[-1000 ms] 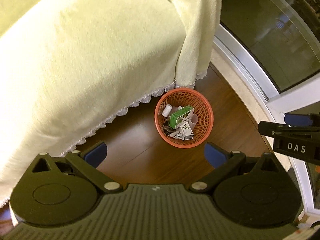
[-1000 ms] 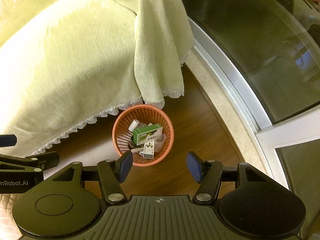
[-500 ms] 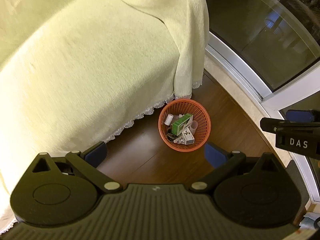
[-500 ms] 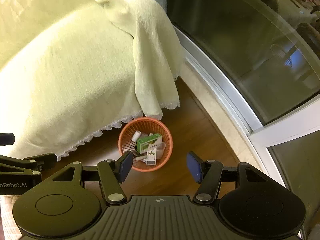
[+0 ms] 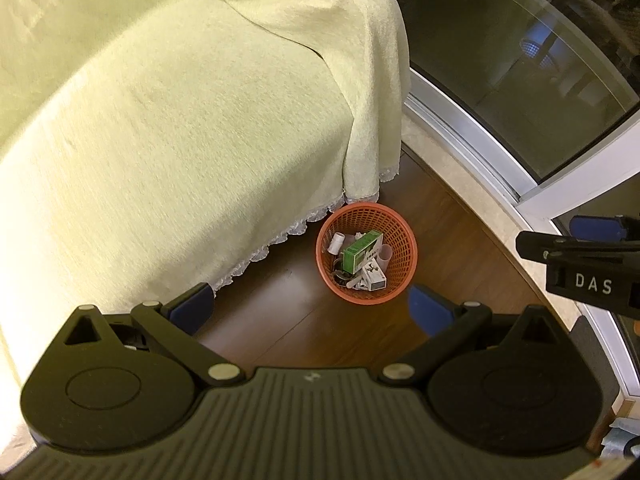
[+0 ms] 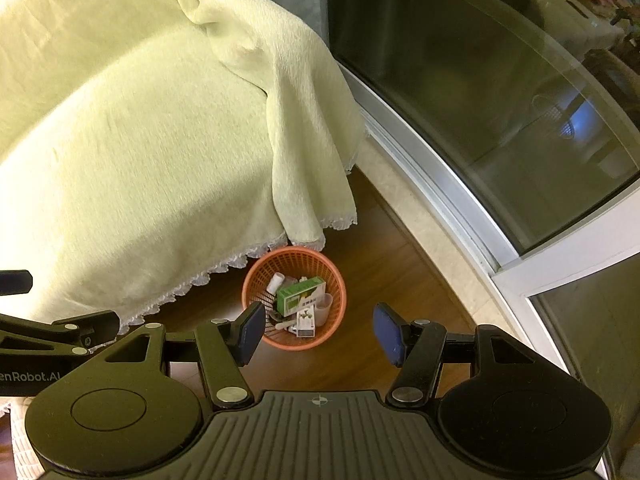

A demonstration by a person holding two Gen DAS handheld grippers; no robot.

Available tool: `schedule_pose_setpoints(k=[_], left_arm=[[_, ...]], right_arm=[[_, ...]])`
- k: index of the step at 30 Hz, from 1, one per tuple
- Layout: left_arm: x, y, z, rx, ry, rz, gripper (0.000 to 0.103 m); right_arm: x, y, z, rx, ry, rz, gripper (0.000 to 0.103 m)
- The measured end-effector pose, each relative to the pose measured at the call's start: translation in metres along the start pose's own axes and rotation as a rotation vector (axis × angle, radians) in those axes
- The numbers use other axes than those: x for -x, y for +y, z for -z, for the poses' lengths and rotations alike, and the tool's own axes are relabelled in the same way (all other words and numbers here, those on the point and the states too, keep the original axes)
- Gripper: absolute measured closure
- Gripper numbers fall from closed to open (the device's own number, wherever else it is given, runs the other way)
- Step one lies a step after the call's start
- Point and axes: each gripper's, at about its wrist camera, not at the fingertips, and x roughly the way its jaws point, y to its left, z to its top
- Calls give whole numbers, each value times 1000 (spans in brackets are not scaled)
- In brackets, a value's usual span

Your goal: Organize objects

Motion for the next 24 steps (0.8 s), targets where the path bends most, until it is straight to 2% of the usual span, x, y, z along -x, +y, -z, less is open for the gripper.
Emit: schedule_pose_setpoints(k=[24], left_arm=[[51, 2, -2, -11, -59, -46, 1]], right_arm=[[35, 7, -5, -32, -45, -17, 46]])
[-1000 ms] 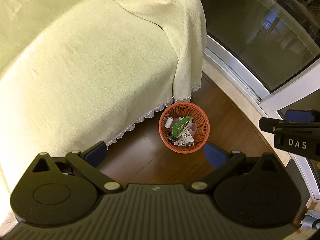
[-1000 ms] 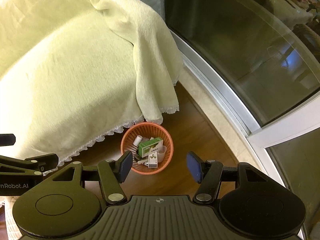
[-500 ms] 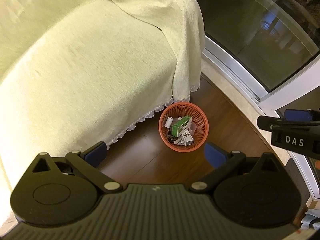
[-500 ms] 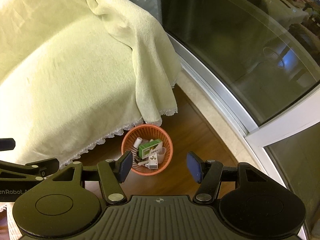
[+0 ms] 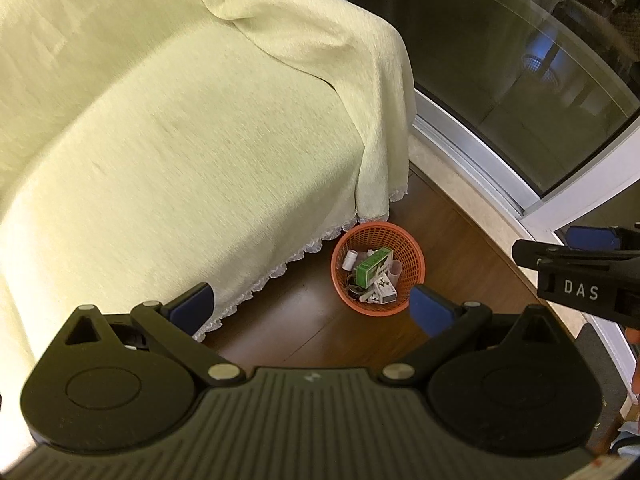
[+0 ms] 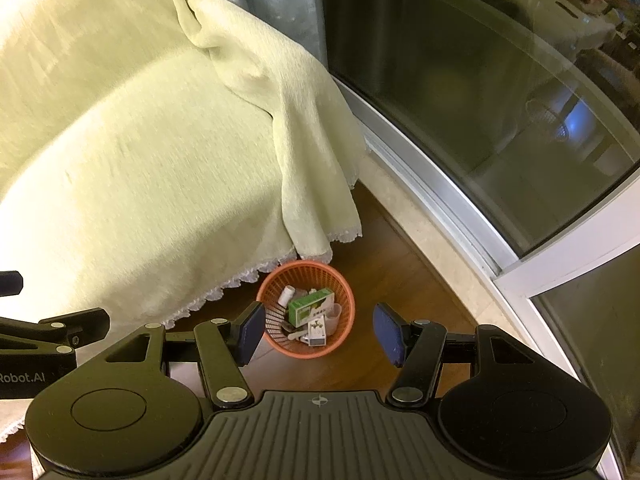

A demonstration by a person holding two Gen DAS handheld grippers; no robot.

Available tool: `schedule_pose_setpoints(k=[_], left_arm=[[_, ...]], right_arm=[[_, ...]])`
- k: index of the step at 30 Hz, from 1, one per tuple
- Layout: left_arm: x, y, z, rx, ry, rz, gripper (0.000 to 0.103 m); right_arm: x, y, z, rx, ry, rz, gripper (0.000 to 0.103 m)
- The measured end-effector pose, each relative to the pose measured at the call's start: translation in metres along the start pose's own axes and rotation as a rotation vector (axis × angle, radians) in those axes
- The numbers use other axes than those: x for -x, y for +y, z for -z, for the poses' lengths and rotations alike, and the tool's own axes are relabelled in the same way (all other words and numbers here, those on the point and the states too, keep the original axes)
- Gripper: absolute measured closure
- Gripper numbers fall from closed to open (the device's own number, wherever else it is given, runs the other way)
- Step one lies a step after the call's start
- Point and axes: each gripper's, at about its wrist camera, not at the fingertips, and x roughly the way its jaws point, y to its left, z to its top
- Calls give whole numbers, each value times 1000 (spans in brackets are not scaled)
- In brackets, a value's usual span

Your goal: Organize objects

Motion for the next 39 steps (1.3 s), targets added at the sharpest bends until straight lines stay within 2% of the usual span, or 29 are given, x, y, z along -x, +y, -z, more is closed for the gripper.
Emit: schedule_pose_setpoints(k=[20, 39], left_arm=[[6, 0, 11, -12, 11, -10, 1], [3, 6, 7, 8, -2, -17, 1]], right_arm=[[4, -2, 5, -9, 5, 2, 46], [-1, 0, 6, -6, 13, 1, 46]])
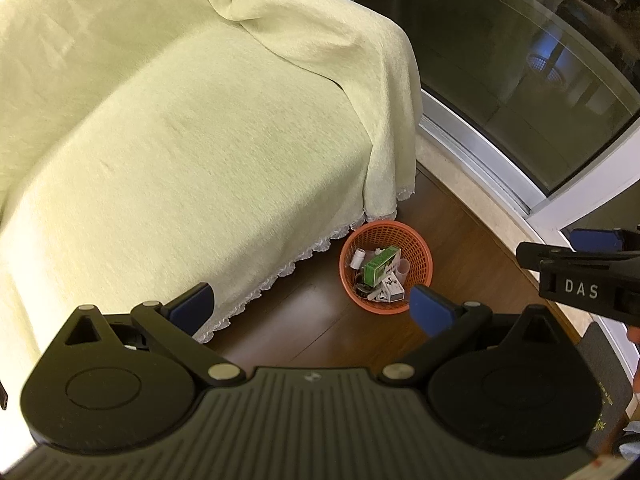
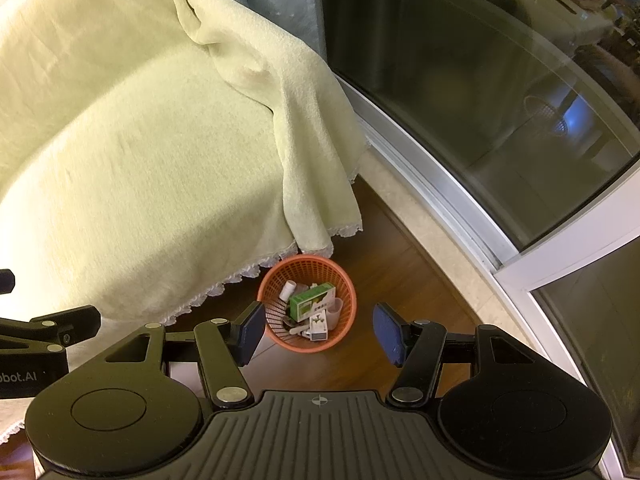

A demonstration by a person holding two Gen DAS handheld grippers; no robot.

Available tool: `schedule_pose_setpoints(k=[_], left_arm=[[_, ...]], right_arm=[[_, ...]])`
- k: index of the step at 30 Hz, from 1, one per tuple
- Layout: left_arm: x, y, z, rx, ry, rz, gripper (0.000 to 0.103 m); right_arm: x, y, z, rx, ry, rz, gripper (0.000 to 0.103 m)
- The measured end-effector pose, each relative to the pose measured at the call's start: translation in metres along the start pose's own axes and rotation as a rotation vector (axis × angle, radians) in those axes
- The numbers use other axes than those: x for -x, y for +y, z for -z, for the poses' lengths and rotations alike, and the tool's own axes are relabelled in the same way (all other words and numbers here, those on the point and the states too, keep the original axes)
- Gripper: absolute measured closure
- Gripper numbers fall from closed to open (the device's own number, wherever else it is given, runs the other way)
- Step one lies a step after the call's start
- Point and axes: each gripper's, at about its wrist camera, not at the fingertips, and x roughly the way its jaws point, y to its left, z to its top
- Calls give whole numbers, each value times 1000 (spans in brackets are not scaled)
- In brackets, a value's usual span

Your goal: Organize objects

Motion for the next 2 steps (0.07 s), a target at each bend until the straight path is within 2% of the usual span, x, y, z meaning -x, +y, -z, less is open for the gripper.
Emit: schedule_pose_setpoints(k=[2], left_arm=[[-2, 2, -1, 6, 4, 9, 1]], right_arm=[[0, 0, 0, 0, 1, -1, 46]])
